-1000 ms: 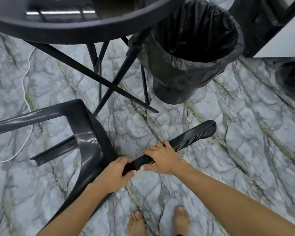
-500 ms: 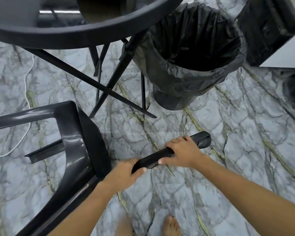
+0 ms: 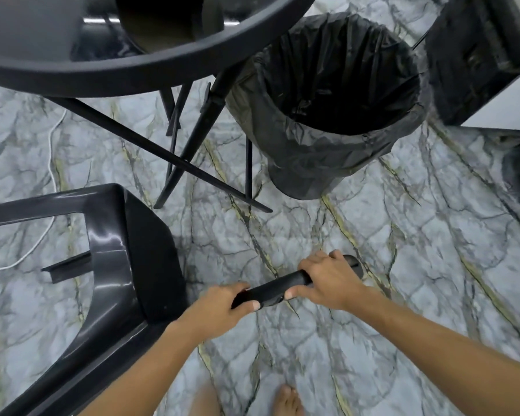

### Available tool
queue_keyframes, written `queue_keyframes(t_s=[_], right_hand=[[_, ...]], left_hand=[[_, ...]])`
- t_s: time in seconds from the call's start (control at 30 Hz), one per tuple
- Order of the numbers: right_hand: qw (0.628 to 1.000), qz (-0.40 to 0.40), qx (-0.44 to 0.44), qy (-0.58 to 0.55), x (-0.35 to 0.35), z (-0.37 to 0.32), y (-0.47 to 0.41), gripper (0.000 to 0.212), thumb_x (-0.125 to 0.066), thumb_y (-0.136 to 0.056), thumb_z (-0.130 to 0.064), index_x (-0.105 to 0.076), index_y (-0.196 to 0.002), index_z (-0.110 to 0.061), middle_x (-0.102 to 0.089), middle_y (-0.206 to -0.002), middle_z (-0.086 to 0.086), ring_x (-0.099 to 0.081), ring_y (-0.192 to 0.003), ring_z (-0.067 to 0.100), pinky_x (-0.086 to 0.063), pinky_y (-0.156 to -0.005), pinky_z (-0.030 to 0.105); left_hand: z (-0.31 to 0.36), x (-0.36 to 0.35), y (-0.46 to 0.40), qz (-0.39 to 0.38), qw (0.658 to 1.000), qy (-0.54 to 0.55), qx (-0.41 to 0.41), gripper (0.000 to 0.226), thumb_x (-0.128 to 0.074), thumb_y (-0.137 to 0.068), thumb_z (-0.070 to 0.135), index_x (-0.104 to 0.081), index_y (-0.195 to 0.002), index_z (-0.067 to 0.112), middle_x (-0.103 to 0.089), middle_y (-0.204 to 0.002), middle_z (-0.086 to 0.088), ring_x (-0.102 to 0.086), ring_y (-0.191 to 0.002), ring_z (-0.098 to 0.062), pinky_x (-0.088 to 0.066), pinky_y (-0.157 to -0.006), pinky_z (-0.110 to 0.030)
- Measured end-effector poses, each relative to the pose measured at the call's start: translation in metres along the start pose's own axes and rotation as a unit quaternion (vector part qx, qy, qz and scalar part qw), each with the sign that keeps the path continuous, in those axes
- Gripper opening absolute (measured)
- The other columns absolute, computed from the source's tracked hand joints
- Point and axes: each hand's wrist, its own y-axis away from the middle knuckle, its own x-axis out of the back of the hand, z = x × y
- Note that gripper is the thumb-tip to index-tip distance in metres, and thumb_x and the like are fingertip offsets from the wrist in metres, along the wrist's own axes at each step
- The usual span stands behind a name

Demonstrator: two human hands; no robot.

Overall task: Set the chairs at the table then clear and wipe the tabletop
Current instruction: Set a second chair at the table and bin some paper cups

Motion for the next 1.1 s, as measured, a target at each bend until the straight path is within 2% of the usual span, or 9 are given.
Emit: queue_keyframes(t_s=[0.13, 0.27, 0.47, 0.53, 0.63, 0.8, 0.9, 1.03, 1.1], right_hand=[[0.999, 0.027, 0.029, 0.024, 0.018, -0.016, 0.012, 0.111, 0.008, -0.061, -0.094, -0.062, -0.106, -0.021, -0.066, -0.104, -0.002, -0.055, -0.102, 0.019, -0.029, -0.081, 0.037], [0.997, 0.042, 0.050, 0.039, 0.044, -0.034, 0.021, 0.107, 0.003, -0.065, -0.094, -0.064, -0.107, -0.023, -0.068, -0.104, -0.005, -0.057, -0.101, 0.018, -0.033, -0.082, 0.037], [0.997, 0.050, 0.058, 0.002, 0.102, -0.070, 0.054, 0.058, -0.044, -0.084, -0.078, -0.064, -0.100, -0.026, -0.067, -0.094, -0.007, -0.063, -0.091, 0.017, -0.049, -0.084, 0.039], [0.999, 0.032, 0.031, -0.026, 0.123, -0.078, 0.067, 0.062, -0.042, -0.080, -0.083, -0.062, -0.095, -0.027, -0.065, -0.090, -0.008, -0.061, -0.084, 0.015, -0.050, -0.071, 0.035], [0.999, 0.005, 0.037, -0.035, 0.153, -0.105, 0.080, 0.073, -0.036, -0.071, -0.090, -0.058, -0.090, -0.022, -0.062, -0.088, -0.006, -0.056, -0.078, 0.015, -0.037, -0.058, 0.031], [0.995, -0.007, 0.094, 0.018, 0.187, -0.169, 0.096, 0.072, -0.023, -0.073, -0.087, -0.047, -0.091, -0.021, -0.050, -0.087, -0.004, -0.043, -0.075, 0.016, -0.023, -0.051, 0.022], [0.993, -0.001, 0.111, 0.037, 0.205, -0.205, 0.098, 0.063, -0.036, -0.085, -0.082, -0.051, -0.091, -0.021, -0.054, -0.087, -0.004, -0.045, -0.073, 0.018, -0.028, -0.052, 0.028], [0.991, -0.009, 0.114, 0.072, 0.232, -0.261, 0.105, 0.059, -0.041, -0.088, -0.076, -0.054, -0.093, -0.019, -0.056, -0.089, -0.002, -0.045, -0.075, 0.021, -0.044, -0.065, 0.039], [0.990, -0.002, 0.122, 0.067, 0.246, -0.290, 0.110, 0.055, -0.043, -0.089, -0.074, -0.051, -0.090, -0.020, -0.054, -0.087, -0.001, -0.044, -0.075, 0.021, -0.042, -0.065, 0.038]], left_hand=[[0.035, 0.004, -0.008, -0.047, 0.998, 0.017, -0.050, 0.023, -0.051, -0.100, 0.043, -0.059, -0.114, 0.026, -0.059, -0.080, 0.007, -0.053, -0.067, -0.010, -0.040, -0.062, -0.025], [0.034, 0.016, 0.022, -0.012, 0.997, 0.004, -0.075, 0.021, -0.048, -0.100, 0.044, -0.056, -0.109, 0.027, -0.063, -0.089, 0.003, -0.059, -0.076, -0.017, -0.052, -0.070, -0.040], [0.041, 0.049, 0.098, 0.014, 0.997, 0.026, -0.078, 0.022, -0.045, -0.101, 0.044, -0.052, -0.121, 0.036, -0.064, -0.102, 0.007, -0.060, -0.090, -0.011, -0.052, -0.082, -0.037], [0.048, 0.064, 0.125, 0.013, 0.997, 0.031, -0.069, 0.019, -0.045, -0.101, 0.042, -0.049, -0.119, 0.045, -0.065, -0.108, 0.007, -0.061, -0.095, -0.011, -0.053, -0.086, -0.035], [0.056, 0.084, 0.166, 0.023, 0.998, 0.048, -0.040, 0.020, -0.048, -0.100, 0.042, -0.047, -0.117, 0.053, -0.068, -0.113, 0.000, -0.064, -0.099, -0.018, -0.054, -0.089, -0.036], [0.059, 0.108, 0.224, 0.057, 0.996, 0.059, -0.022, 0.038, -0.049, -0.095, 0.057, -0.057, -0.126, 0.037, -0.070, -0.112, 0.004, -0.067, -0.098, -0.014, -0.055, -0.088, -0.042], [0.073, 0.123, 0.248, 0.071, 0.994, 0.072, -0.042, 0.040, -0.052, -0.096, 0.054, -0.057, -0.130, 0.035, -0.067, -0.116, 0.012, -0.065, -0.101, -0.004, -0.056, -0.089, -0.035], [0.080, 0.139, 0.288, 0.080, 0.990, 0.093, -0.069, 0.025, -0.054, -0.098, 0.044, -0.062, -0.118, 0.031, -0.069, -0.102, 0.008, -0.067, -0.092, -0.009, -0.057, -0.084, -0.038], [0.077, 0.148, 0.316, 0.112, 0.986, 0.104, -0.073, 0.021, -0.055, -0.099, 0.041, -0.064, -0.114, 0.030, -0.069, -0.098, 0.010, -0.066, -0.087, -0.004, -0.056, -0.082, -0.035]])
